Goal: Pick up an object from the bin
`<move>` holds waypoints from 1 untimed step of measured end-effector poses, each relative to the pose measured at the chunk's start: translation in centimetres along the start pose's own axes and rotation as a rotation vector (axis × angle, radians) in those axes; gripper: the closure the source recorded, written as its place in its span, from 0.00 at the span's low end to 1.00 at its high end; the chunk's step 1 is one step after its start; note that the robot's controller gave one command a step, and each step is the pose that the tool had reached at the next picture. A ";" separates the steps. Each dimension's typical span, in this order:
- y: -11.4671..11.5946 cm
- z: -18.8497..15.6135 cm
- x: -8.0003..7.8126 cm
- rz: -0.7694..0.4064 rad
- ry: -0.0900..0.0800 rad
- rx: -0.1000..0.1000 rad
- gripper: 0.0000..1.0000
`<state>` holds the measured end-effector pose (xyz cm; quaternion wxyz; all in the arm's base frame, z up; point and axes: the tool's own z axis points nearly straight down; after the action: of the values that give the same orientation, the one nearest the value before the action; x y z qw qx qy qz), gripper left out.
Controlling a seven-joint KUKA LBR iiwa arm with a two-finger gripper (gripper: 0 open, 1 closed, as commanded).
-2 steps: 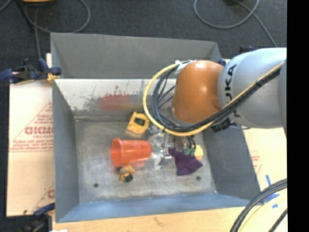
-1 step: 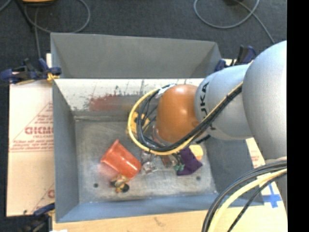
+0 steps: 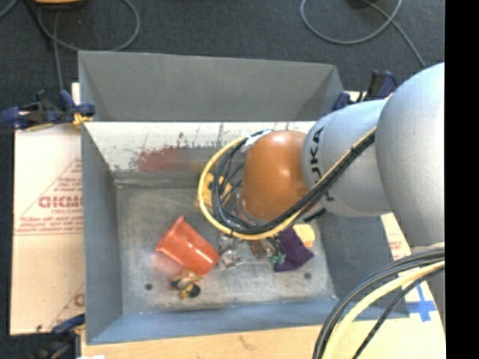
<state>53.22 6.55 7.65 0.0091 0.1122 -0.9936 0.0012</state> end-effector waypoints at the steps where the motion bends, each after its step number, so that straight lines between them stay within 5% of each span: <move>1: 0.9 -2.8 2.4 0.187 -0.012 -0.002 1.00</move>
Offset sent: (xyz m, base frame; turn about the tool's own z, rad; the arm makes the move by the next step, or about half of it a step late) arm -0.0528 0.0059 0.0579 -0.3520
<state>50.76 6.89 10.46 0.0033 0.0191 -0.9998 0.0002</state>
